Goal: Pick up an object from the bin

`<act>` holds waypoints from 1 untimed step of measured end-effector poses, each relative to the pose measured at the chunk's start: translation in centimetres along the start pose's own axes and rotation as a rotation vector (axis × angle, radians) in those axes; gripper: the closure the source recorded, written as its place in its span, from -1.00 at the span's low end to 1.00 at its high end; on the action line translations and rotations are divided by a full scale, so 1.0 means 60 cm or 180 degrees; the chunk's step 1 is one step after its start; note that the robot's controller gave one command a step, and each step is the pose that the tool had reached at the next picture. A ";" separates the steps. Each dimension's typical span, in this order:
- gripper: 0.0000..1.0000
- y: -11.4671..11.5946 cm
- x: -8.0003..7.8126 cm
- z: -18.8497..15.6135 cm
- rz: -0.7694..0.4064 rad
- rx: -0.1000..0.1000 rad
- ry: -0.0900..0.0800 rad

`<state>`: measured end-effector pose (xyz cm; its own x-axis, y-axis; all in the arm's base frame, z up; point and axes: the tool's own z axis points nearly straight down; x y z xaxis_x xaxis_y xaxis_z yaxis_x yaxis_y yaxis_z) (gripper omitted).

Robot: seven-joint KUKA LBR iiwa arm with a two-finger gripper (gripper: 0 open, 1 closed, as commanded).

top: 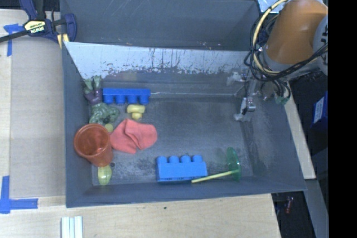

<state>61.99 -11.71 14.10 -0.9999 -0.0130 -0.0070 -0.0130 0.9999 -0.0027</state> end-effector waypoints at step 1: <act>-1.00 -0.041 0.021 -0.041 -0.0080 -0.0005 0.0003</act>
Offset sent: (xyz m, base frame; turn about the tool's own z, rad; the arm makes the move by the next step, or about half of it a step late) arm -0.0197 0.0958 -0.0661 -0.2102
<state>60.72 -14.15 16.56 -0.9993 -0.0380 -0.0060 -0.0380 0.9993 -0.0012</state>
